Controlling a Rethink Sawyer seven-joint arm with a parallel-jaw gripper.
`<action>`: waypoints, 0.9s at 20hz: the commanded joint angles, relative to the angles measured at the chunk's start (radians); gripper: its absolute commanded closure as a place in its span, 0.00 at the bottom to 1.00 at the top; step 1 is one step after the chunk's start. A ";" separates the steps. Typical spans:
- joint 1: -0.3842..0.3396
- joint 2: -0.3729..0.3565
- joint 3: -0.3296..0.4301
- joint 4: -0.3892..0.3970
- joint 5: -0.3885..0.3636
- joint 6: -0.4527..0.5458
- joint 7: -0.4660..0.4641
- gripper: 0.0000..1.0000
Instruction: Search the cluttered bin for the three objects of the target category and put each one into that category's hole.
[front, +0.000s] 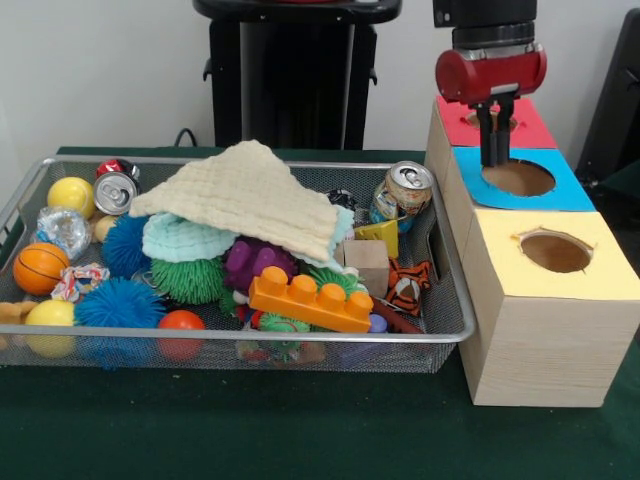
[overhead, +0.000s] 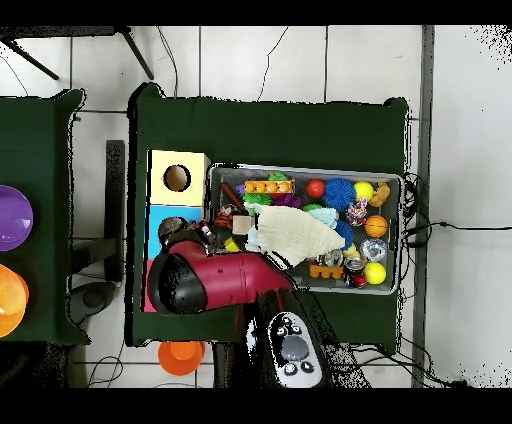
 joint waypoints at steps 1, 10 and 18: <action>0.029 -0.131 -0.135 -0.091 -0.033 0.253 0.077 1.00; -0.114 -0.279 -0.088 -0.086 -0.073 0.349 -0.076 1.00; -0.397 -0.306 0.091 -0.008 -0.038 0.371 -0.235 1.00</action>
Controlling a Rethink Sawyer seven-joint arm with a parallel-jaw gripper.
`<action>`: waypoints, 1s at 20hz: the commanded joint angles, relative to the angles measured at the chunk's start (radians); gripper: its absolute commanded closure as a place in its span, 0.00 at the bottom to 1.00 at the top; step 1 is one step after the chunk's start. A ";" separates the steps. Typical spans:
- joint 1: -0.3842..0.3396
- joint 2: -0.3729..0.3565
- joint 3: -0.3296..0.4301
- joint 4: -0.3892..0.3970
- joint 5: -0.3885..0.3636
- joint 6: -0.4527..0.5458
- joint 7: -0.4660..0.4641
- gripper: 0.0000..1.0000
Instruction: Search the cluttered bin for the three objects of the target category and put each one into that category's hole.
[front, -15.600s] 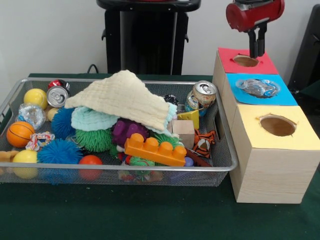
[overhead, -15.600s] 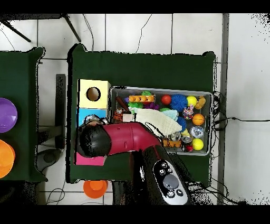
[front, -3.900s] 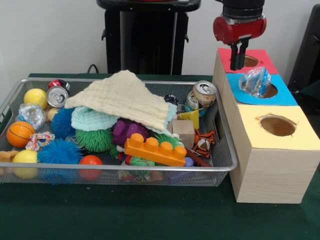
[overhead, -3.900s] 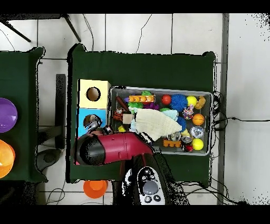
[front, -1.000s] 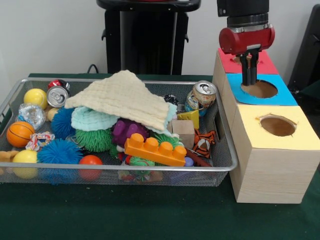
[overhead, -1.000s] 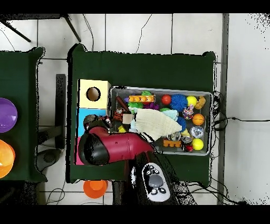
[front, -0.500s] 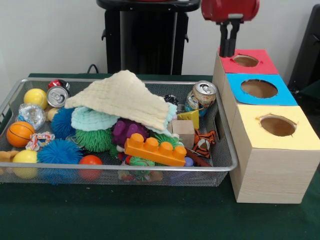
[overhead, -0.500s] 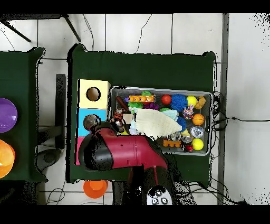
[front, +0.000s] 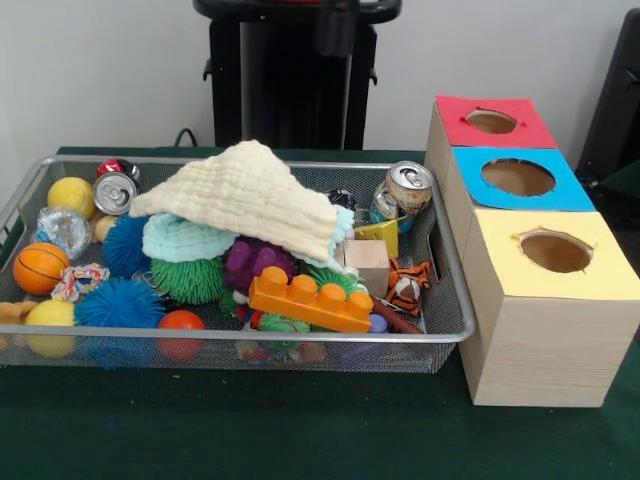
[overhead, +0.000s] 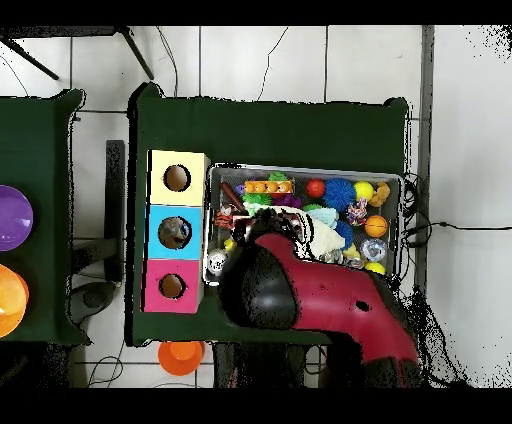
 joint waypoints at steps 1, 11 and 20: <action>-0.202 -0.024 0.165 0.038 -0.023 0.121 -0.245 1.00; -0.440 0.072 0.331 -0.023 -0.149 0.206 -0.355 1.00; -0.584 0.177 0.463 -0.108 -0.233 0.343 -0.426 1.00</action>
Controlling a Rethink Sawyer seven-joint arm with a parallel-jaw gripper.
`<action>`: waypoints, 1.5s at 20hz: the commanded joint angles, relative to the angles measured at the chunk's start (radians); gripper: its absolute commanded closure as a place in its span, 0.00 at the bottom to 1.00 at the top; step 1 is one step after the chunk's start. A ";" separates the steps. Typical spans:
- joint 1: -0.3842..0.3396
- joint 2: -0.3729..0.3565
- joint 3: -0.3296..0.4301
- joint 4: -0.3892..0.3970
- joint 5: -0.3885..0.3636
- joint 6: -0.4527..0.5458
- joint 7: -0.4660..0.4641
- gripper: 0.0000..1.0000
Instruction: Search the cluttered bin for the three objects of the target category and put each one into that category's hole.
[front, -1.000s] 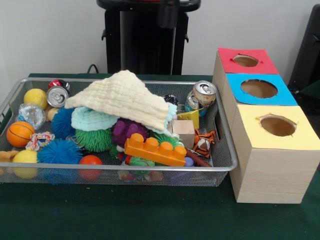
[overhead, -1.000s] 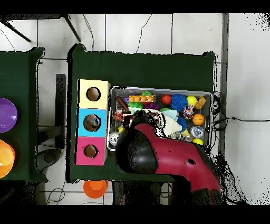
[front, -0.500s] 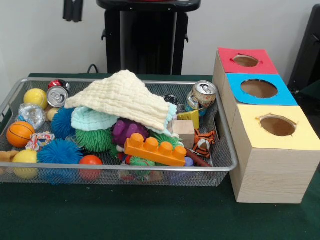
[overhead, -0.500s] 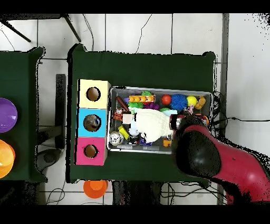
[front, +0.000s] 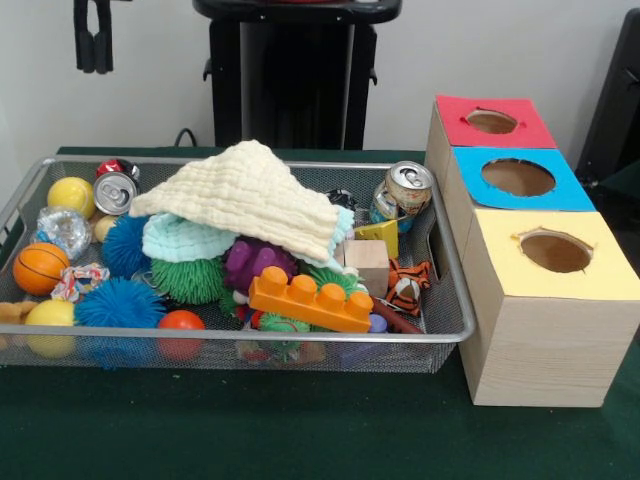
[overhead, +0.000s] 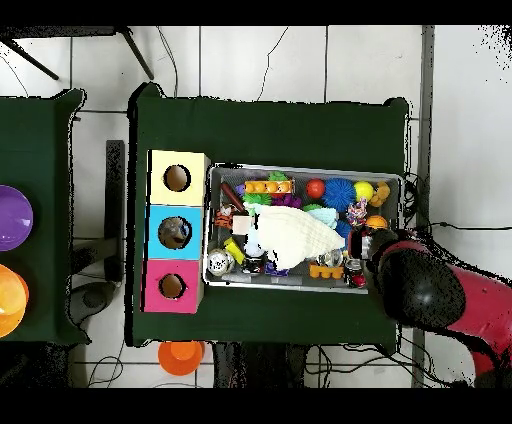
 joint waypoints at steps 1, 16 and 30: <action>-0.054 0.103 0.170 -0.088 -0.094 0.186 -0.379 1.00; -0.135 0.292 0.221 -0.286 -0.318 0.174 -0.459 1.00; -0.236 0.371 0.384 -0.196 -0.322 0.087 -0.409 1.00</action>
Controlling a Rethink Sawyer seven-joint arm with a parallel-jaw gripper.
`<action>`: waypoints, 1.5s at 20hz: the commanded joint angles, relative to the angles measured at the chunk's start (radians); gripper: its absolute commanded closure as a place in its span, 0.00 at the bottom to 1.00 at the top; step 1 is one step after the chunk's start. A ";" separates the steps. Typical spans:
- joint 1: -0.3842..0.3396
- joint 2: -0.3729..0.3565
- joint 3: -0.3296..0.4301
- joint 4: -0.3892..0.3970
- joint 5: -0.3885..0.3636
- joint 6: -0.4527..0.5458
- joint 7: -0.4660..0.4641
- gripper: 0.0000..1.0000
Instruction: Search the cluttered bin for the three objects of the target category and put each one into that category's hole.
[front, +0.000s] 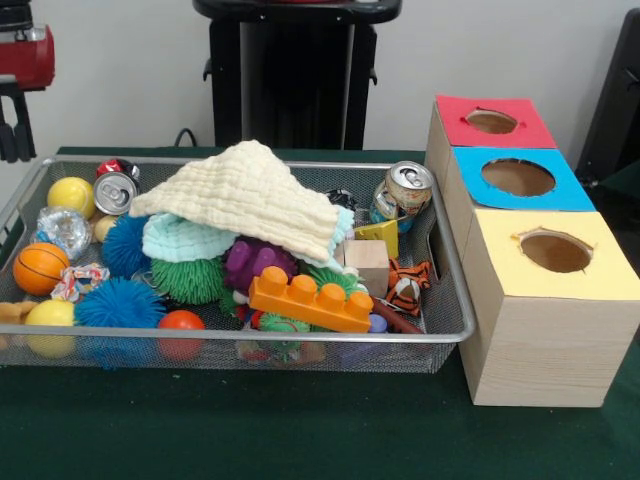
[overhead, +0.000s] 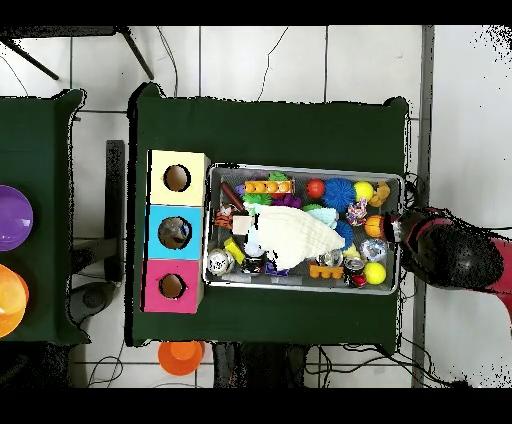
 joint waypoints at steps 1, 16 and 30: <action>-0.013 0.074 0.131 0.030 -0.062 -0.041 -0.259 1.00; 0.005 0.128 0.118 -0.027 -0.155 0.014 -0.234 1.00; 0.026 0.146 0.106 -0.058 -0.194 0.084 -0.254 0.00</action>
